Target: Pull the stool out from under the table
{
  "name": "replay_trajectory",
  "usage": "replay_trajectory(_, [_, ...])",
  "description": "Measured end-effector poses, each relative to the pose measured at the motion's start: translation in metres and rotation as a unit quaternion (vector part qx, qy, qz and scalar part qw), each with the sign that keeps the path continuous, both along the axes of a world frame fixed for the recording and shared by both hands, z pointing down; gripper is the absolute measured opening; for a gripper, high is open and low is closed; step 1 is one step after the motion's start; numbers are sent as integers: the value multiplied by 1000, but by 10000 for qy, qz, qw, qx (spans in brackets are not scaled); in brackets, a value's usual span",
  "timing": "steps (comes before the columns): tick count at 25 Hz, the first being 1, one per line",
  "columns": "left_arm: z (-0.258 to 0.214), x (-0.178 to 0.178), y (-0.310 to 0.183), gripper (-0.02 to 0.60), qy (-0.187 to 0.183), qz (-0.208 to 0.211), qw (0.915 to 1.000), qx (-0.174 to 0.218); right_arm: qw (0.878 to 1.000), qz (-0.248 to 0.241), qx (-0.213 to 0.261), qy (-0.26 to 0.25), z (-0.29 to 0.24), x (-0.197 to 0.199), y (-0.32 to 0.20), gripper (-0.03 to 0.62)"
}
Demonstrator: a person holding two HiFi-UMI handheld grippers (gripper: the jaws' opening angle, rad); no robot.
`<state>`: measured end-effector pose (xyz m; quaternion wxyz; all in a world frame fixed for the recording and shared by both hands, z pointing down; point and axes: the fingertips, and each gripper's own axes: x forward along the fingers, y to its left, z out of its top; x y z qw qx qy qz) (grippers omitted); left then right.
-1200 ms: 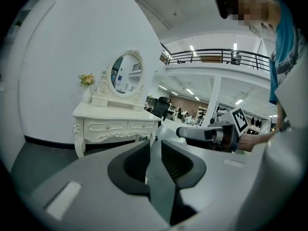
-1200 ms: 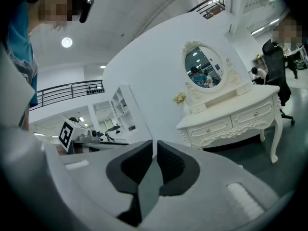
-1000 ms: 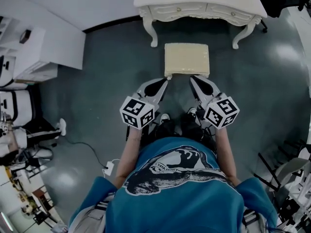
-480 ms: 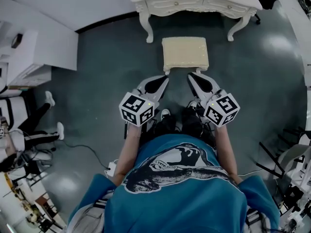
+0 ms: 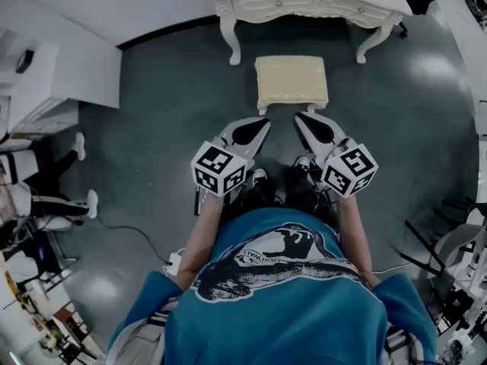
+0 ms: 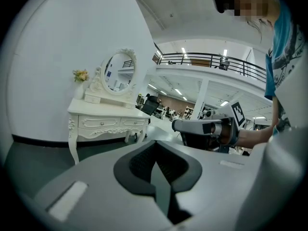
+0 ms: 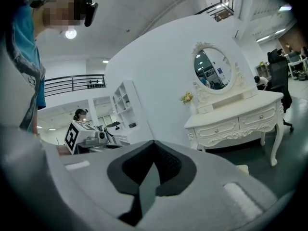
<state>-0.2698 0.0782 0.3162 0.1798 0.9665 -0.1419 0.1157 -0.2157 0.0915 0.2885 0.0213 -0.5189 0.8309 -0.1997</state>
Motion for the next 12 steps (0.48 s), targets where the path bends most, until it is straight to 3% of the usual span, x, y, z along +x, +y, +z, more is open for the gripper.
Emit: replay_trajectory(12, [-1,4,2,13,-8,59,10000,-21,9999,-21,-31,110,1,1,-3,0])
